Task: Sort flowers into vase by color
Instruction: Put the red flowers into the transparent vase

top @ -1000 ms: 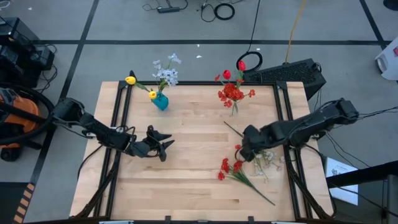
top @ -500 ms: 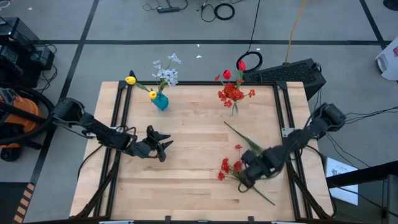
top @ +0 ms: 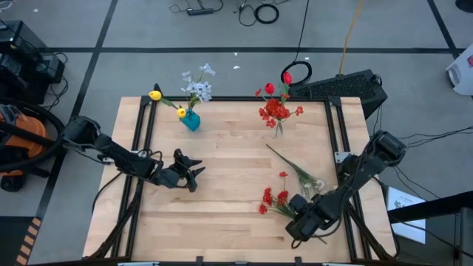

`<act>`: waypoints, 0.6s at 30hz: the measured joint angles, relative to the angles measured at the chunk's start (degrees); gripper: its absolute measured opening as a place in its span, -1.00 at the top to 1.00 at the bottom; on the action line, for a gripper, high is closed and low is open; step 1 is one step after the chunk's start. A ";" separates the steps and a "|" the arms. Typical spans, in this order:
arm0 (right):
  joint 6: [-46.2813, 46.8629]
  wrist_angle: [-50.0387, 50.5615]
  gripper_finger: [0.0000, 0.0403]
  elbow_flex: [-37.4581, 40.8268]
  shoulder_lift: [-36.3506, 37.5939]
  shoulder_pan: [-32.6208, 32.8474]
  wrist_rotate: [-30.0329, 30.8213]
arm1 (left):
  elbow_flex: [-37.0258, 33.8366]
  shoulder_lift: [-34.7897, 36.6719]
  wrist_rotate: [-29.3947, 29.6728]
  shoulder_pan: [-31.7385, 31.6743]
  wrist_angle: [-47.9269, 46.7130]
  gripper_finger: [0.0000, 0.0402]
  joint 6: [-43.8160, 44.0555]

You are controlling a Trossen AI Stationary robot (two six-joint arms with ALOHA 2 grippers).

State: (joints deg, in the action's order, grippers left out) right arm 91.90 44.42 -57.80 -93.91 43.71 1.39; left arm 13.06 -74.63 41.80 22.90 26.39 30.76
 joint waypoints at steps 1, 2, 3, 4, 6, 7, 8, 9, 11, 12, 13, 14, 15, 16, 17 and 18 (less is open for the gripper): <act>-0.20 -0.06 0.58 0.00 -0.83 0.11 -0.08 | 0.00 0.00 0.00 0.00 -0.02 0.25 0.00; -0.64 -0.11 0.55 0.00 -1.65 0.22 -0.27 | 0.00 0.00 0.00 0.00 0.00 0.25 0.00; -0.93 -0.22 0.52 0.00 -2.42 0.30 -0.25 | 0.00 0.00 0.00 0.00 -0.02 0.25 0.00; -0.99 -0.45 0.49 0.00 -3.16 0.30 -0.28 | 0.00 0.00 -0.02 0.00 -0.02 0.25 0.00; -1.04 -1.46 0.45 0.00 -4.40 0.30 -0.49 | 0.00 0.00 0.00 0.00 -0.01 0.25 0.02; -1.44 -1.99 0.43 0.00 -4.94 0.30 -1.30 | 0.00 0.00 0.00 0.00 -0.02 0.25 0.02; -2.03 -2.58 0.42 0.00 -5.50 0.30 -1.92 | 0.00 0.00 0.00 0.00 -0.01 0.25 0.02; -2.62 -3.12 0.42 0.00 -6.06 0.30 -2.42 | 0.00 0.00 0.00 0.00 0.00 0.25 0.03; -3.77 -3.91 0.41 0.00 -7.15 0.28 -2.99 | 0.00 0.00 0.00 0.00 0.00 0.25 0.02; -4.56 -4.00 0.41 -0.02 -7.50 0.28 -2.97 | 0.00 0.00 0.00 0.00 0.00 0.25 0.04; -5.42 -4.01 0.42 -0.06 -7.75 0.18 -2.99 | 0.00 0.00 0.00 0.00 0.00 0.25 0.04; -6.32 -3.97 0.42 -0.18 -8.06 0.08 -2.95 | 0.00 0.00 0.00 0.00 0.00 0.25 0.04; -7.56 -3.80 0.43 -0.20 -8.21 -0.08 -2.86 | 0.00 0.00 0.00 0.00 0.00 0.25 0.05; -9.15 -3.74 0.45 -0.22 -8.36 -0.16 -2.60 | 0.00 0.00 0.00 0.00 0.00 0.25 0.15; -10.96 -3.76 0.47 -0.24 -8.49 -0.20 -2.17 | 0.00 0.00 0.00 0.00 0.02 0.25 0.31; -12.13 -3.78 0.50 -0.24 -8.54 -0.32 -1.59 | 0.00 0.00 0.00 0.00 0.02 0.25 0.35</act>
State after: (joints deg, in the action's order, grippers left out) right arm 79.78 40.64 -58.04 -102.45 43.39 -0.20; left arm 13.06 -74.63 41.80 22.90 26.41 31.11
